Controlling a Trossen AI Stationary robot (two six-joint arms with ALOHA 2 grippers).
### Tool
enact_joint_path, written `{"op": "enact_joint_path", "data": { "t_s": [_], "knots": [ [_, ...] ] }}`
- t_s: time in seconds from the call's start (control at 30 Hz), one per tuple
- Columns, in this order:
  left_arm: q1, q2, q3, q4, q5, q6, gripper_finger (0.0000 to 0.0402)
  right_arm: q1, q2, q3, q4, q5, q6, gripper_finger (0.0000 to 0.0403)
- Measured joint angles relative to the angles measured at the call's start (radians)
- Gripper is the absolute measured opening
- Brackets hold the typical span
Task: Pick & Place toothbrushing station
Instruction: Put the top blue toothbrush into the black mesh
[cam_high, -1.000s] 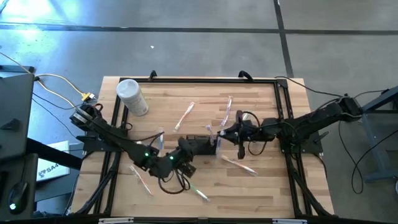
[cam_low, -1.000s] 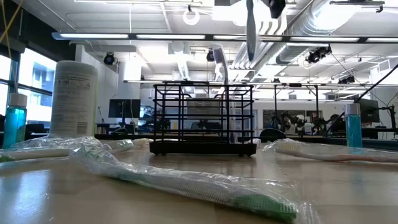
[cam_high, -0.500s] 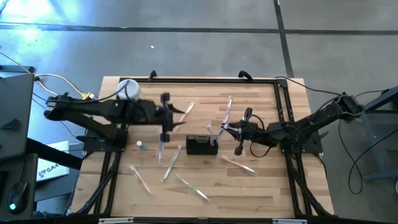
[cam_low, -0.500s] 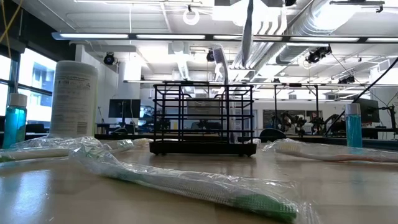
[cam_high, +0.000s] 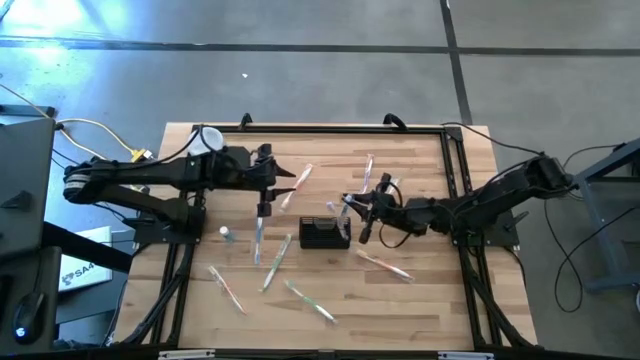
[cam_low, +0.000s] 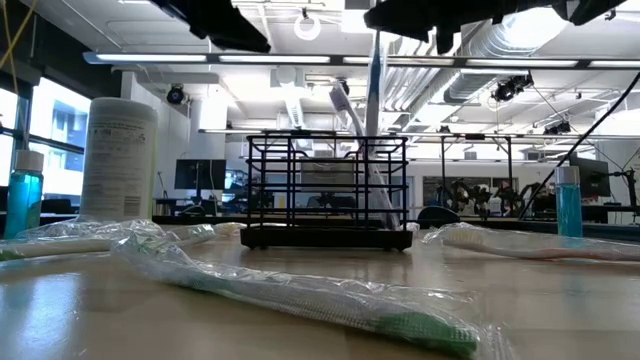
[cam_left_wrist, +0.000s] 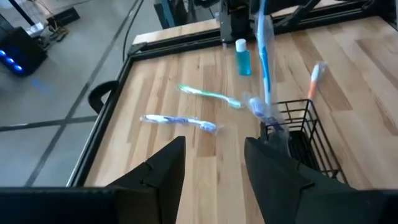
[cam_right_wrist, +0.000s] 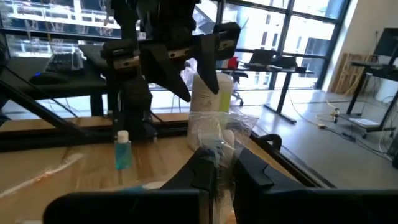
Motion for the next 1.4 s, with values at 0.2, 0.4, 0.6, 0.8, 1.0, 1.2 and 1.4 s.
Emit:
{"op": "enact_joint_path", "data": {
  "t_s": [0.2,0.4,0.6,0.8,1.0,1.2,1.4],
  "knots": [
    [-0.001,0.002,-0.003,0.002,0.023,0.000,0.0163,0.026,0.006,0.000,0.008,0.052,0.002,0.0018],
    [-0.001,0.002,-0.003,-0.001,0.090,-0.021,0.0163,0.027,0.006,0.000,-0.082,0.053,0.097,0.0018],
    [-0.001,0.002,-0.003,0.002,0.123,-0.062,0.0163,0.019,0.007,0.000,-0.123,0.054,0.139,0.0018],
    [-0.001,0.002,-0.003,0.001,0.148,-0.089,0.0163,0.019,0.044,0.000,-0.126,0.055,0.157,0.0018],
    [-0.001,0.063,-0.002,0.019,0.171,-0.104,0.0163,0.012,0.148,0.000,-0.008,0.058,0.134,0.0018],
    [-0.001,0.128,-0.002,0.066,0.204,-0.105,0.0163,0.013,0.197,0.000,0.050,0.090,0.114,0.0018],
    [-0.001,0.146,-0.002,0.086,0.204,-0.104,0.0163,0.015,0.205,0.000,0.039,0.093,0.136,0.0018]
  ]
}}
